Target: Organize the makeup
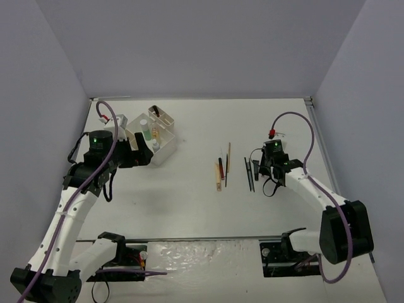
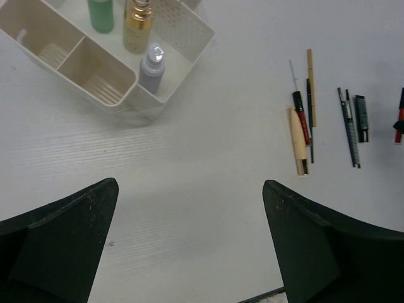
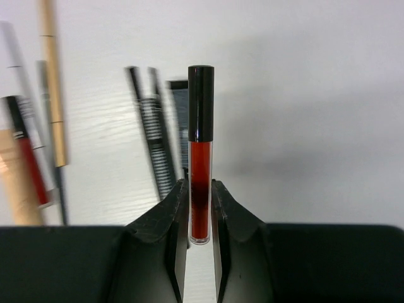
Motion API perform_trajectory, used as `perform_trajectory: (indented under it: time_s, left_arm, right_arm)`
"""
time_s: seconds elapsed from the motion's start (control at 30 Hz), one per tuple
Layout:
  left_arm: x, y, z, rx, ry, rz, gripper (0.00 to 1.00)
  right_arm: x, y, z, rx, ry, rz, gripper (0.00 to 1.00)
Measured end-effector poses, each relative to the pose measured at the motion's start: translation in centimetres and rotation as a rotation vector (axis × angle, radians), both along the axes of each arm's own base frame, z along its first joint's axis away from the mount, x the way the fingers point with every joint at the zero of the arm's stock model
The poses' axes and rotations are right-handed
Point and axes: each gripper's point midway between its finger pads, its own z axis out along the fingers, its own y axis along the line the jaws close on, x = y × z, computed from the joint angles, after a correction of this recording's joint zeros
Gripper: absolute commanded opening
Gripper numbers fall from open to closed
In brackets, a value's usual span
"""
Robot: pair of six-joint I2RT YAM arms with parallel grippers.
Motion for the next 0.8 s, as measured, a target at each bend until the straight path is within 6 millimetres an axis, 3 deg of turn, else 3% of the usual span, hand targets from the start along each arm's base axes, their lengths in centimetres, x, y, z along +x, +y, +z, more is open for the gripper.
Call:
perform_trajectory:
  time_s: [0.1, 0.2, 0.43, 0.57, 0.8]
  left_arm:
    - [0.2, -1.7, 1.4, -0.075, 0.006, -0.046, 0.97]
    - [0.2, -3.9, 3.1, -0.150, 0.003, -0.107, 0.97]
    - [-0.5, -9.8, 6.2, -0.262, 0.012, -0.247, 0.97]
    - [-0.9, -13.0, 7.0, -0.286, 0.030, -0.308, 0.95]
    - [-0.9, -16.7, 6.5, -0.275, 0.068, -0.347, 0.83]
  right_arm:
    - [0.3, 3.5, 4.2, 0.005, -0.133, 0.139, 0.00]
    - [0.0, 8.3, 9.1, 0.053, -0.304, 0.312, 0.00]
    - [-3.7, 17.6, 17.1, 0.178, -0.604, 0.668, 0.00]
    - [-5.1, 20.7, 18.9, 0.215, -0.689, 0.787, 0.00]
    - [-5.7, 23.5, 18.8, 0.234, -0.719, 0.887, 0.00]
